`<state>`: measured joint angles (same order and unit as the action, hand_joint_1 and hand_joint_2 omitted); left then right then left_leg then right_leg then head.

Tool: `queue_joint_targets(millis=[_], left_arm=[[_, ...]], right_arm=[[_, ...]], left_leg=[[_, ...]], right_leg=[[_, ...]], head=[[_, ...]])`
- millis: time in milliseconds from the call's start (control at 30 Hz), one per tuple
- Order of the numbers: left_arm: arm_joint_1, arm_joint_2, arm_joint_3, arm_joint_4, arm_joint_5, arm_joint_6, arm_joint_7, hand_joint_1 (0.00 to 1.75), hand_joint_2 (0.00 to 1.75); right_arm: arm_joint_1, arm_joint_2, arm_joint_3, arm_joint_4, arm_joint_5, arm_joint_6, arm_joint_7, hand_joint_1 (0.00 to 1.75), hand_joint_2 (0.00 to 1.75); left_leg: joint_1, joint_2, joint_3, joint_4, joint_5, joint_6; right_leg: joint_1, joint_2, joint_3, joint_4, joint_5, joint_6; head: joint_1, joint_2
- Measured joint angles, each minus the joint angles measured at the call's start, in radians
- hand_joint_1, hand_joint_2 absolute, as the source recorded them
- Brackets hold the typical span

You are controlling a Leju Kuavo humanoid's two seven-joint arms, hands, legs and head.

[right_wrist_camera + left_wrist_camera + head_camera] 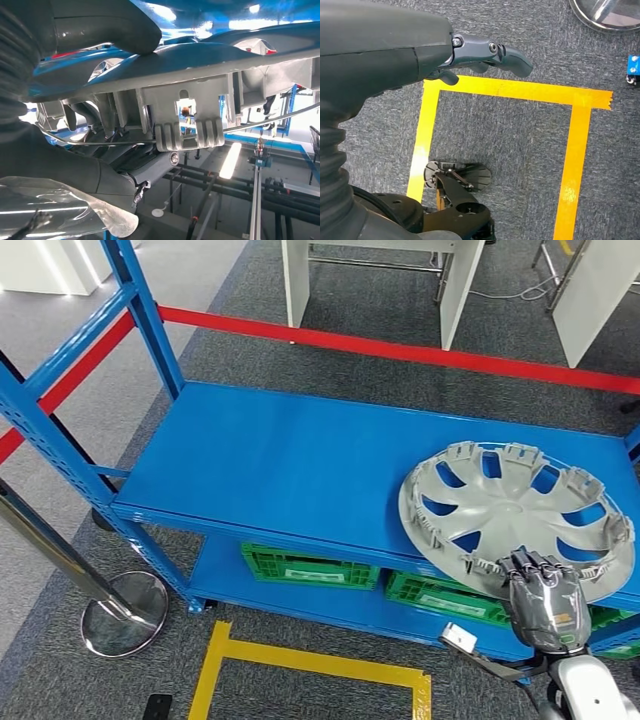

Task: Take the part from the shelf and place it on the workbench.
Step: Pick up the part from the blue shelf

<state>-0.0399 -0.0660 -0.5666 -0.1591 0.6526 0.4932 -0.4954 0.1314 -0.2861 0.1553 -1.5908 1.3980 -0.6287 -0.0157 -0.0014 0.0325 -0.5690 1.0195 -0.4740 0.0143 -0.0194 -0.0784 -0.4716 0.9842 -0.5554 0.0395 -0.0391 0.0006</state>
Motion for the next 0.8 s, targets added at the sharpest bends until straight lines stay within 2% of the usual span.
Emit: queue_joint_targets(millis=[800], left_arm=[[-0.002,-0.004,0.000,0.000,-0.002,0.005,0.004,0.00,1.75]], right_arm=[[0.012,-0.016,-0.003,-0.031,-0.032,-0.001,-0.001,1.75,1.75]], left_leg=[[0.000,0.000,0.000,0.000,0.000,0.000]], right_leg=[[0.000,0.000,0.000,0.000,0.000,0.000]], head=[[0.000,0.000]])
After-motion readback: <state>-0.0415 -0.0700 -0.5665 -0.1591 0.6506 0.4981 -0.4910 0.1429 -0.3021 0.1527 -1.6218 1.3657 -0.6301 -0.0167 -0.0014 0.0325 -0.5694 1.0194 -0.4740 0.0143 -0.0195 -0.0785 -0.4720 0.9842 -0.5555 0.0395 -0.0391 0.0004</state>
